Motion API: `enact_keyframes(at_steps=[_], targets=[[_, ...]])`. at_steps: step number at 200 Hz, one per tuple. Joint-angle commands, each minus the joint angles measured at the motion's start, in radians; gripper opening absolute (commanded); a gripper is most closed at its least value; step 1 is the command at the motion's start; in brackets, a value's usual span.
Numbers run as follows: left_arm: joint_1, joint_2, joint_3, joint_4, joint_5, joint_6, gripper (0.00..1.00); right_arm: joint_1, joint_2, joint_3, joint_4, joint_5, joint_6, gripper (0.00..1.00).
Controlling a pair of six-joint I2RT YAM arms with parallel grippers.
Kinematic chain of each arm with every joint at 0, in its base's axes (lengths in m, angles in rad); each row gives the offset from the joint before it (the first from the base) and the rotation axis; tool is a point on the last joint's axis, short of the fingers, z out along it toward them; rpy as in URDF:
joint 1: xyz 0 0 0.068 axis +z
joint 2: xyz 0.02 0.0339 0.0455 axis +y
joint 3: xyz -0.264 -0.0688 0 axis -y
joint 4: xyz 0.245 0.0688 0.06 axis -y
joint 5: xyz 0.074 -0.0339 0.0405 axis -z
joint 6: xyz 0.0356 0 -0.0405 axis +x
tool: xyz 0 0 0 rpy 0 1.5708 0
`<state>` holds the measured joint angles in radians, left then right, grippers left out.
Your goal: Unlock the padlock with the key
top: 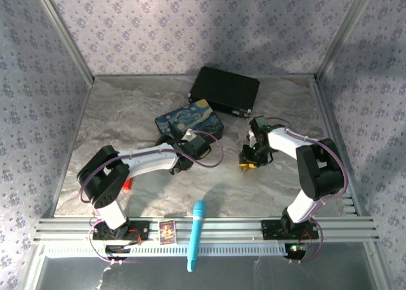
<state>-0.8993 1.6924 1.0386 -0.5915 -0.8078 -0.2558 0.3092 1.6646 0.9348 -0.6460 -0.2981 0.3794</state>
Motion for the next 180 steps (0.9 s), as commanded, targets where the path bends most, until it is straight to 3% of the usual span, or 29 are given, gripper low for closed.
enact_keyframes(at_steps=[1, 53, 90, 116, 154, 180], targets=[[0.054, -0.005, 0.001, -0.059, -0.047, -0.107, 1.0, -0.005, 0.015, 0.03, -0.167, 0.123, -0.06, 0.33], [0.13, -0.065, -0.029, -0.055, -0.005, -0.126, 1.0, -0.01, -0.038, 0.021, -0.13, 0.08, -0.067, 0.46], [0.189, -0.135, -0.087, 0.028, 0.028, -0.025, 1.0, -0.013, -0.135, 0.015, -0.069, 0.07, -0.05, 0.6], [0.164, -0.251, -0.143, 0.052, 0.084, -0.056, 1.0, -0.01, -0.269, 0.003, -0.01, 0.174, -0.045, 0.76], [0.142, -0.477, -0.21, 0.083, 0.111, -0.116, 1.0, -0.016, -0.486, -0.062, 0.131, 0.35, -0.049, 0.78], [0.226, -0.666, -0.326, 0.277, 0.189, -0.115, 1.0, -0.045, -0.627, -0.189, 0.313, 0.508, -0.088, 0.84]])
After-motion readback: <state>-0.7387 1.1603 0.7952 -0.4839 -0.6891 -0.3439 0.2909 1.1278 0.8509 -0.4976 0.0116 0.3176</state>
